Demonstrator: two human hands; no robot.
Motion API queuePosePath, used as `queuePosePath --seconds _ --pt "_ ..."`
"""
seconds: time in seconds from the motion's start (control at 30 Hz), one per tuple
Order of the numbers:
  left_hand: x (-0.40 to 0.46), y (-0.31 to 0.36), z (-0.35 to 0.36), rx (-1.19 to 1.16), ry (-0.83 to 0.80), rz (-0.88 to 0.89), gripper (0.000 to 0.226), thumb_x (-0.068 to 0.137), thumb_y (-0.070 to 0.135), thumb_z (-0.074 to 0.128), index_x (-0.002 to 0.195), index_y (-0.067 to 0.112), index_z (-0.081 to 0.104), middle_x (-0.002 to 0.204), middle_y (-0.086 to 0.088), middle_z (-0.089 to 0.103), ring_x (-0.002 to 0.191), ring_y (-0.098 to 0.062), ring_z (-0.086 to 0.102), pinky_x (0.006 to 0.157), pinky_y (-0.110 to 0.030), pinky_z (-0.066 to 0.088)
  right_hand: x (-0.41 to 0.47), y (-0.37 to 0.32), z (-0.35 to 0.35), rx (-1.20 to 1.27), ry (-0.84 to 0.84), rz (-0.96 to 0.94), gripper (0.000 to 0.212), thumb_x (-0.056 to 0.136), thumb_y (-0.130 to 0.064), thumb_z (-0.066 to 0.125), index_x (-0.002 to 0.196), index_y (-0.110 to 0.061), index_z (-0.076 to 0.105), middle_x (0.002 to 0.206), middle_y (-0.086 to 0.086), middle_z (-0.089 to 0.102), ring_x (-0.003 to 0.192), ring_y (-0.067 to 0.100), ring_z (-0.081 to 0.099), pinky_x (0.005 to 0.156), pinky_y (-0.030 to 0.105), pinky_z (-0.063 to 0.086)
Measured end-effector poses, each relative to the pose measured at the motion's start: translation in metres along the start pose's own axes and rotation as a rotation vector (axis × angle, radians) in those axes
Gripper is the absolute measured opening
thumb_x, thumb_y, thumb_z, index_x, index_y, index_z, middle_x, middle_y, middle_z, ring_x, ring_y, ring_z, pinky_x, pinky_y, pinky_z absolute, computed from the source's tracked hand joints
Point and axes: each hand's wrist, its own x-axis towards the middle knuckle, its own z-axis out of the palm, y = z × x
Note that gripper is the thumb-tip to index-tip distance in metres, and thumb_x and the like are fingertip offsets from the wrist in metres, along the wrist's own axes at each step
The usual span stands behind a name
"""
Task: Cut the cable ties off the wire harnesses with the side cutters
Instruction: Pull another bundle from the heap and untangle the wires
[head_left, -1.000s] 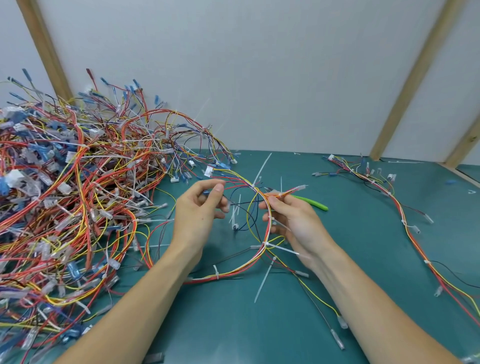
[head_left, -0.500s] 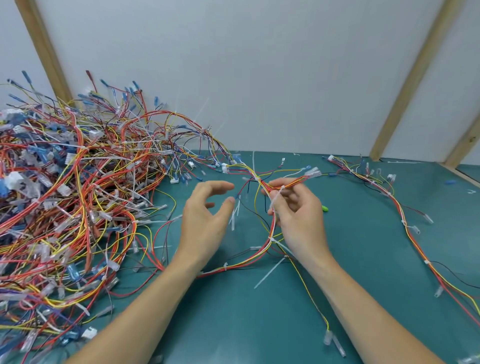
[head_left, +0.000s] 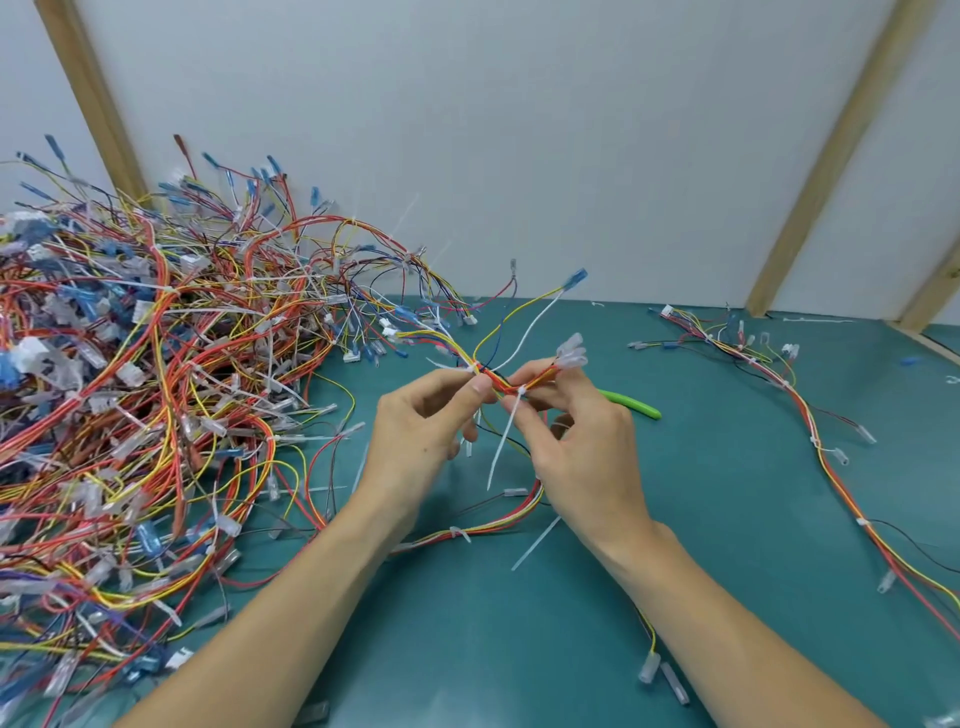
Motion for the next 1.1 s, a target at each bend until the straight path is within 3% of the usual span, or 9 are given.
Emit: queuePosePath --seconds 0.2,0.33,0.43,0.53,0.6,0.73,0.83,1.1 --pt "0.001 -0.002 -0.003 -0.045 0.060 -0.130 0.017 0.089 0.027 0.073 0.089 0.010 0.073 0.069 0.006 0.070 0.053 -0.010 0.058 0.046 -0.019 0.039 0.001 -0.005 -0.002 0.130 -0.064 0.089 0.007 0.087 -0.029 0.076 0.094 -0.028 0.077 0.086 -0.018 0.075 0.086 0.012 0.071 0.072 0.031 0.053" --pt "0.005 0.003 -0.010 -0.148 0.126 -0.147 0.010 0.091 0.024 0.071 0.084 0.017 0.071 0.081 0.003 0.074 0.060 -0.010 0.063 0.046 -0.018 0.041 0.009 -0.002 -0.010 0.217 -0.142 0.248 0.010 0.091 -0.016 0.075 0.095 -0.025 0.074 0.090 -0.011 0.077 0.085 0.007 0.074 0.074 0.024 0.055" --pt "0.009 0.005 -0.015 -0.232 0.147 -0.140 0.007 0.093 0.022 0.068 0.087 0.019 0.068 0.082 0.005 0.073 0.070 -0.009 0.069 0.050 -0.017 0.047 0.015 0.002 -0.017 0.336 -0.376 0.428 0.008 0.094 -0.008 0.071 0.095 -0.015 0.075 0.087 0.001 0.079 0.080 0.012 0.074 0.080 0.030 0.058" --pt "0.008 0.005 -0.013 -0.253 0.128 -0.124 0.010 0.094 0.017 0.066 0.104 0.013 0.065 0.083 0.004 0.073 0.078 -0.009 0.071 0.060 -0.018 0.052 0.012 0.002 -0.018 0.401 -0.566 0.554 0.010 0.092 -0.011 0.074 0.102 -0.013 0.075 0.090 0.007 0.080 0.082 0.018 0.073 0.091 0.040 0.060" --pt "0.008 0.005 -0.012 -0.258 0.111 -0.113 0.017 0.095 0.015 0.065 0.111 0.010 0.062 0.084 0.003 0.073 0.077 -0.008 0.070 0.064 -0.019 0.054 0.010 0.001 -0.016 0.433 -0.564 0.590 0.011 0.091 -0.009 0.076 0.101 -0.012 0.073 0.089 0.009 0.080 0.079 0.018 0.073 0.091 0.042 0.059" --pt "0.009 0.006 -0.013 -0.251 0.101 -0.115 0.007 0.095 0.016 0.064 0.102 0.015 0.062 0.080 0.007 0.072 0.074 -0.007 0.068 0.063 -0.019 0.052 0.008 -0.001 -0.013 0.465 -0.538 0.614 0.009 0.090 -0.009 0.076 0.098 -0.010 0.071 0.089 0.008 0.080 0.073 0.011 0.072 0.074 0.023 0.057" --pt "0.009 0.004 -0.013 -0.236 0.088 -0.122 0.005 0.096 0.015 0.064 0.101 0.017 0.063 0.080 0.008 0.073 0.075 -0.007 0.069 0.062 -0.018 0.052 0.006 -0.002 -0.011 0.514 -0.551 0.627 0.009 0.091 -0.013 0.075 0.098 -0.012 0.068 0.093 0.011 0.080 0.076 0.013 0.072 0.073 0.021 0.055" --pt "0.006 0.001 -0.009 -0.149 0.021 -0.142 0.021 0.099 0.010 0.057 0.117 0.017 0.064 0.107 0.004 0.077 0.094 -0.013 0.074 0.065 -0.018 0.054 0.009 0.002 -0.011 0.493 -0.388 0.575 0.010 0.092 -0.008 0.074 0.090 -0.016 0.069 0.083 0.005 0.079 0.067 0.003 0.067 0.061 0.008 0.045"
